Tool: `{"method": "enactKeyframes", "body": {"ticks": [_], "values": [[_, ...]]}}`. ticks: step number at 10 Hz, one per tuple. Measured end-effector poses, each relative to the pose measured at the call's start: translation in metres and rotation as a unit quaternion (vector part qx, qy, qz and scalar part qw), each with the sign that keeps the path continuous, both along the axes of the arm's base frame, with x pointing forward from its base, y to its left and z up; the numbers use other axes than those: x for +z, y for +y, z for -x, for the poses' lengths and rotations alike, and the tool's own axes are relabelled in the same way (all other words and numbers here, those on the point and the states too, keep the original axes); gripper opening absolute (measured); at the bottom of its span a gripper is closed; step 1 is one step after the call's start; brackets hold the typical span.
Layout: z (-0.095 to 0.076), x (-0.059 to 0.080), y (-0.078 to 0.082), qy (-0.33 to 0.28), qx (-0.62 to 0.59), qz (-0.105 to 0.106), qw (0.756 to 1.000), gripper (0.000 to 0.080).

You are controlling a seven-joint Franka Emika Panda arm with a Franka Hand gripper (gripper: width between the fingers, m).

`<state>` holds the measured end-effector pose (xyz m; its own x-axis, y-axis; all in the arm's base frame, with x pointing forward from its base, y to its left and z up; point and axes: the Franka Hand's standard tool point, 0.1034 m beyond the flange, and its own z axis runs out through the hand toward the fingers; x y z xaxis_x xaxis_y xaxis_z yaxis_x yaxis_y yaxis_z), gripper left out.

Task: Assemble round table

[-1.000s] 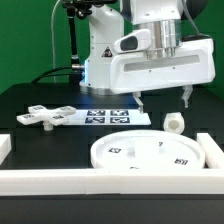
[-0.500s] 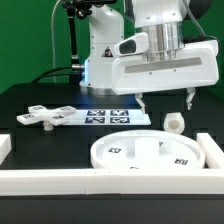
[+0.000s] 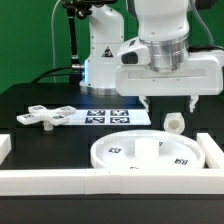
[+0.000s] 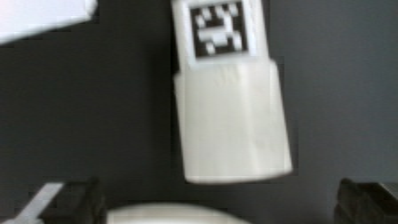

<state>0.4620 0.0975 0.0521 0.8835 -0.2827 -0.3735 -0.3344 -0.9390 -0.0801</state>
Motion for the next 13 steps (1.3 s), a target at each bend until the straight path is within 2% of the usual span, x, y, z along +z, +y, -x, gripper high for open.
{"method": "enactKeyframes", "body": {"ticks": [2,4,8,10,13], "values": [[-0.006,-0.003,-0.003,0.031,0.027,-0.024,0.999,0.0649],[-0.005,-0.013,0.001,0.087,0.043,-0.047,0.994,0.0649],[0.002,-0.025,0.01,0.212,0.059,-0.082,0.972,0.0649],[0.003,-0.032,0.011,0.223,0.06,-0.084,0.969,0.0649],[0.013,-0.041,0.014,0.238,0.061,-0.084,0.966,0.0649]]}}
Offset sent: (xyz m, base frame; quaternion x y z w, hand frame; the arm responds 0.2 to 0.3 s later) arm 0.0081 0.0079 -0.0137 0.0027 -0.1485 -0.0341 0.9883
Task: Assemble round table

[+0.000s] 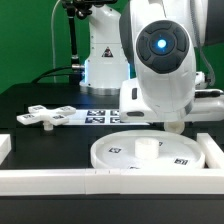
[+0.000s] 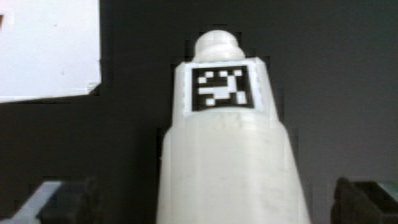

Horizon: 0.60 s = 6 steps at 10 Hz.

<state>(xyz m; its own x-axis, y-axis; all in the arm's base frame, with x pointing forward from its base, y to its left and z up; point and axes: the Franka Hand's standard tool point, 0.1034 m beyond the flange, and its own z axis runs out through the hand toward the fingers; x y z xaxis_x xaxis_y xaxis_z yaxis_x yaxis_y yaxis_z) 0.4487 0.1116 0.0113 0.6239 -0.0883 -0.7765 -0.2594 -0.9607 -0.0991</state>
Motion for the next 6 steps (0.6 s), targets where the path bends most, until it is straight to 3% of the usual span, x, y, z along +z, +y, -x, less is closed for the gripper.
{"method": "enactKeyframes", "body": {"ticks": [3,4,6], "values": [[0.0037,-0.0057,0.0009,0.004,0.001,0.0,1.0,0.0612],[0.0035,-0.0059,0.0016,0.003,0.002,-0.001,1.0,0.0437],[0.0032,-0.0056,0.003,0.002,0.004,-0.001,1.0,0.0407]]}}
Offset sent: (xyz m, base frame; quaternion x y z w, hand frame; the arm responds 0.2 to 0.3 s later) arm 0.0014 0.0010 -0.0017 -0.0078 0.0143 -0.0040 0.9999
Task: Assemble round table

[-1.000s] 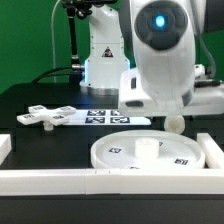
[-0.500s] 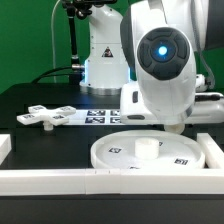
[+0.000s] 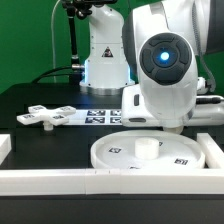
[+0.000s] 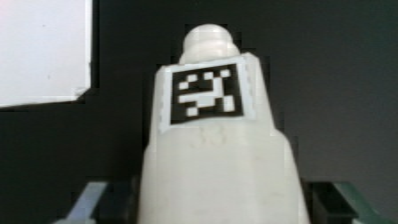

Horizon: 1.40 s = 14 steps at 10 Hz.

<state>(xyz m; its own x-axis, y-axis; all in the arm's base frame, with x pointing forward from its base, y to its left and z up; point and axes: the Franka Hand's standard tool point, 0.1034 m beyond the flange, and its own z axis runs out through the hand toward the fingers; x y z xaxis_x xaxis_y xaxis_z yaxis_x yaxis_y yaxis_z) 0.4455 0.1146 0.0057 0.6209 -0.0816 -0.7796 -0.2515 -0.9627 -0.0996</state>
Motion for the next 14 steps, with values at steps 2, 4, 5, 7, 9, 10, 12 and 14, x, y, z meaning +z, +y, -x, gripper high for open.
{"method": "enactKeyframes", "body": {"ticks": [2,4,5,7,9,10,12,14], "values": [[-0.005,0.006,0.0,-0.01,0.009,-0.008,1.0,0.0407],[-0.017,0.033,-0.006,-0.03,0.032,-0.031,0.999,0.0407],[-0.029,0.057,-0.011,-0.045,0.044,-0.047,0.997,0.0407],[-0.047,0.082,-0.014,-0.06,0.054,-0.061,0.995,0.0409],[-0.05,0.077,-0.013,-0.077,0.051,-0.056,0.994,0.0409],[-0.05,0.077,-0.013,-0.079,0.051,-0.056,0.994,0.0409],[-0.058,0.066,-0.018,-0.123,0.061,-0.064,0.988,0.0409],[-0.077,0.091,-0.034,-0.192,0.071,-0.064,0.977,0.0409]]}}
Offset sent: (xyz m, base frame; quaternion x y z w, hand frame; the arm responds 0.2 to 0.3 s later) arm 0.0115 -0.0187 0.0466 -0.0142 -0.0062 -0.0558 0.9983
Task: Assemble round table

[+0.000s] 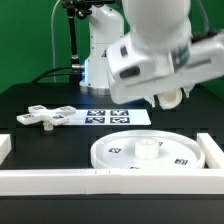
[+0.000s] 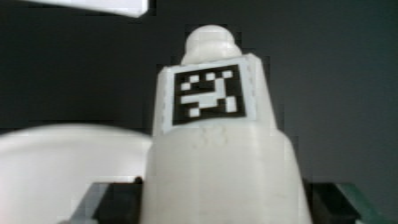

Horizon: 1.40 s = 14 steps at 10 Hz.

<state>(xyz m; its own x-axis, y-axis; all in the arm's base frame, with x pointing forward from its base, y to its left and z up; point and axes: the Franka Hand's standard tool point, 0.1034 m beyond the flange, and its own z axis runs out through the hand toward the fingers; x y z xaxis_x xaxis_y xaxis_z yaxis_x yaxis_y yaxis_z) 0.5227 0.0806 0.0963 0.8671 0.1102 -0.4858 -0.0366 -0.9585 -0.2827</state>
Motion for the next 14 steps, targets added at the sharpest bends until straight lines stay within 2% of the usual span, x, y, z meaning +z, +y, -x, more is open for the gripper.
{"method": "enactKeyframes", "body": {"ticks": [1,2,5,7,9,10,11,12,14], "values": [[-0.007,0.009,-0.005,-0.022,0.002,-0.002,1.0,0.0409],[-0.018,0.012,-0.01,-0.055,-0.006,0.004,0.998,0.0409],[-0.024,0.007,-0.017,-0.165,-0.029,0.031,0.985,0.0409],[-0.032,0.001,-0.03,-0.288,0.009,0.047,0.957,0.0409],[-0.041,0.006,-0.044,-0.375,0.043,0.065,0.924,0.0409],[-0.044,0.007,-0.047,-0.397,0.049,0.071,0.914,0.0409],[-0.05,0.011,-0.051,-0.443,0.047,0.087,0.891,0.0409],[-0.047,0.007,-0.056,-0.462,0.049,0.096,0.88,0.0409],[-0.046,0.005,-0.055,-0.455,0.051,0.093,0.884,0.0409]]}}
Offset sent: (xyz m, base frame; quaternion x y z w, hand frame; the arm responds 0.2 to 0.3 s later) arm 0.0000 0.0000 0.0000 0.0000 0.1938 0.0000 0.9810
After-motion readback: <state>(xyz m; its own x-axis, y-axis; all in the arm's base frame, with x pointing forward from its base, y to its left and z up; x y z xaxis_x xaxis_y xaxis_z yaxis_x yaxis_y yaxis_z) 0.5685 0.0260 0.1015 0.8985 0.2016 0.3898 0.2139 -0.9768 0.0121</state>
